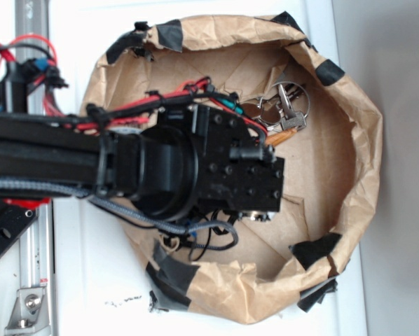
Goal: Grab the plastic pickle.
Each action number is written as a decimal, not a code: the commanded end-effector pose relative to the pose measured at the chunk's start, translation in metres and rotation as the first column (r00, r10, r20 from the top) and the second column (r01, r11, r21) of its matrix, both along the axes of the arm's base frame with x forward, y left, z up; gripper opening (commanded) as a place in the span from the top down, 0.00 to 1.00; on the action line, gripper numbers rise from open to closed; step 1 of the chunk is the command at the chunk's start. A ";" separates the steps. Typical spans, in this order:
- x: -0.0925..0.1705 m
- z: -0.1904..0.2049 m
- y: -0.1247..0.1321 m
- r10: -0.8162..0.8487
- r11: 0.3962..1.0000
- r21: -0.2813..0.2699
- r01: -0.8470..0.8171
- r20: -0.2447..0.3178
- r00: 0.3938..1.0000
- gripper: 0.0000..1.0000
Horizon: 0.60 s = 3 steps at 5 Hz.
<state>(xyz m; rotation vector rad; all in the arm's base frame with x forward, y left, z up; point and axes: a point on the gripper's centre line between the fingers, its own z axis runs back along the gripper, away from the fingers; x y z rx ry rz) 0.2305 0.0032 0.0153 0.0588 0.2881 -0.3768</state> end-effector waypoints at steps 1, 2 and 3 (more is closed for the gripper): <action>0.001 0.085 0.025 0.396 0.913 -0.213 -0.348 0.254 0.882 1.00; -0.006 0.133 0.020 0.605 0.795 -0.360 -0.488 0.405 0.686 1.00; -0.015 0.180 0.009 0.757 0.648 -0.418 -0.637 0.443 0.480 1.00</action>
